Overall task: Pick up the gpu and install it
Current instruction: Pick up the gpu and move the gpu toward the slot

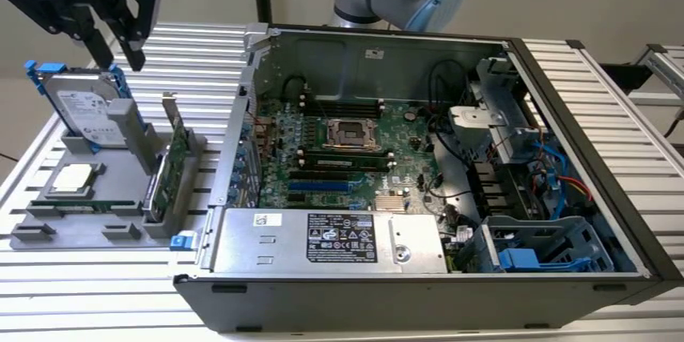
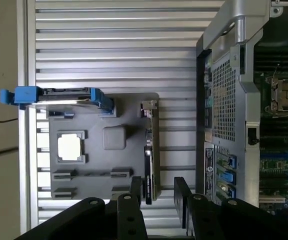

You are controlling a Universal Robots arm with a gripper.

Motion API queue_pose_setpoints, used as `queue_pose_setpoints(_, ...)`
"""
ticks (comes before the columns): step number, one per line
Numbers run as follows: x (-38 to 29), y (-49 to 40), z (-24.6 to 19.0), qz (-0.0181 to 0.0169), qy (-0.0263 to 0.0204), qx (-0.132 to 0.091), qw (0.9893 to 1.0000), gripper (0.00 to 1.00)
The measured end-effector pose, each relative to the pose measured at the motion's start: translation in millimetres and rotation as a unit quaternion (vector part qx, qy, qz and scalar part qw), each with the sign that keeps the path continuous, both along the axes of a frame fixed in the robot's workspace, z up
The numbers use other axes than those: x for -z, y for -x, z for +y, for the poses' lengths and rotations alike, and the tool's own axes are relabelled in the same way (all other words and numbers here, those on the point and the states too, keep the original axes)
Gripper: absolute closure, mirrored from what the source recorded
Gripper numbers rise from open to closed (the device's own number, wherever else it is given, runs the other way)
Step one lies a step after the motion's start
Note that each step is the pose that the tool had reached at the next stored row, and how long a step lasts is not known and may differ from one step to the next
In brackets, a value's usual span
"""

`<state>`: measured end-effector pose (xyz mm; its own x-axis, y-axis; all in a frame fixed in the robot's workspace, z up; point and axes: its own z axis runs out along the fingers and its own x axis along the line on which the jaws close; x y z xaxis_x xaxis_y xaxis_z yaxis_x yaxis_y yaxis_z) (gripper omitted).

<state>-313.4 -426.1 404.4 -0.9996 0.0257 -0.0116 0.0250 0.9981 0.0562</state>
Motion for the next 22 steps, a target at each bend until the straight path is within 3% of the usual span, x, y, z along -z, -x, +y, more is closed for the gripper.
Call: queue_pose_setpoints(22, 18.8, 0.0, -4.5, 0.0000, 0.0000, 0.000, 1.0000, 0.00)
